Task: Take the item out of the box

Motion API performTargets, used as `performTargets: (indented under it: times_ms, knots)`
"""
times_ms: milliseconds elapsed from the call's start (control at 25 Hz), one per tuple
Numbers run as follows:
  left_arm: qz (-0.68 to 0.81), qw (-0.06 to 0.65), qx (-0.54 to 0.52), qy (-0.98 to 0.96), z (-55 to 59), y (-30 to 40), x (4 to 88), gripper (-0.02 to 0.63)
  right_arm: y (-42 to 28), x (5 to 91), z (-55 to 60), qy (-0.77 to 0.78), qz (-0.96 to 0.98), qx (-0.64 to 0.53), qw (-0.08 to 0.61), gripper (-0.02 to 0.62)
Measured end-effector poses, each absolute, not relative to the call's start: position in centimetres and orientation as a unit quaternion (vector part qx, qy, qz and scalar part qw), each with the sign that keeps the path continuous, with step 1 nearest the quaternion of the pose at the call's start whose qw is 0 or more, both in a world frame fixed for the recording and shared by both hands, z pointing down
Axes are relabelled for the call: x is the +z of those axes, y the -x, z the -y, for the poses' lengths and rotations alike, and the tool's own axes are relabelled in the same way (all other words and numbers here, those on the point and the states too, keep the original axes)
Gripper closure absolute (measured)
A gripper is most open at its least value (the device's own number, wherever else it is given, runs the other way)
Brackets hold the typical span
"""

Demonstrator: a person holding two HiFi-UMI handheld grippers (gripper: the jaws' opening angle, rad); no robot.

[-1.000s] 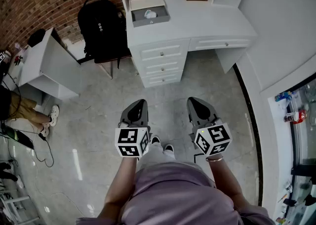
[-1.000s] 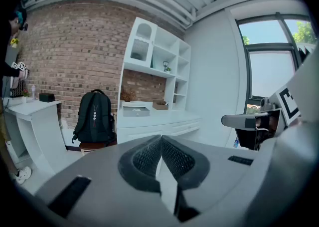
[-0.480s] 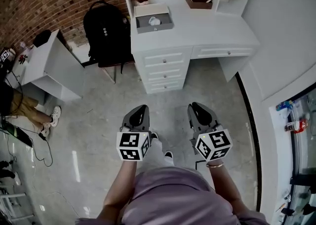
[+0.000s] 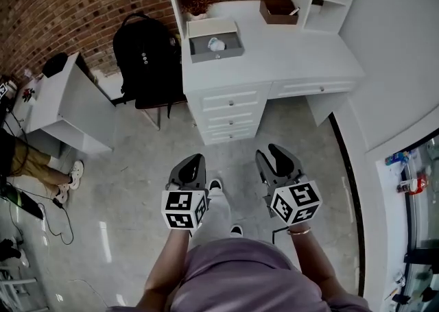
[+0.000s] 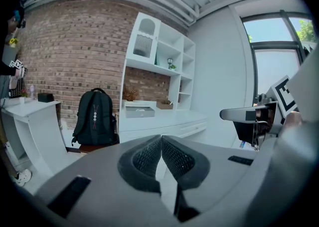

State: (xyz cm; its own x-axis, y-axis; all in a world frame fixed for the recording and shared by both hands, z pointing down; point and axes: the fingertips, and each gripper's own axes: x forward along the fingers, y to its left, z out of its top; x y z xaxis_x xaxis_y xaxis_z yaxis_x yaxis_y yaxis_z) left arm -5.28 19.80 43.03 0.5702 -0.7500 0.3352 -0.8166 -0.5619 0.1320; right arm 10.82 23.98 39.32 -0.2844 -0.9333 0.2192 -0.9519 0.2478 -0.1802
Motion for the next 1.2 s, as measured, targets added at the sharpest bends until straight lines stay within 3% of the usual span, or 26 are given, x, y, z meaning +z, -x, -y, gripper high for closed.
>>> performTargets:
  times_ms: [680, 1200]
  knots:
    - [0.417, 0.142, 0.113, -0.891, 0.6, 5.5, 43.0, 0.604, -10.2, 38.7, -4.7, -0.634, 0.759, 0.147, 0.028, 0.419]
    - [0.394, 0.159, 0.119, -0.897, 6.6, 5.7, 44.3, 0.604, -11.1, 38.0, 3.9, -0.653, 0.745, 0.131, 0.045, 0.417]
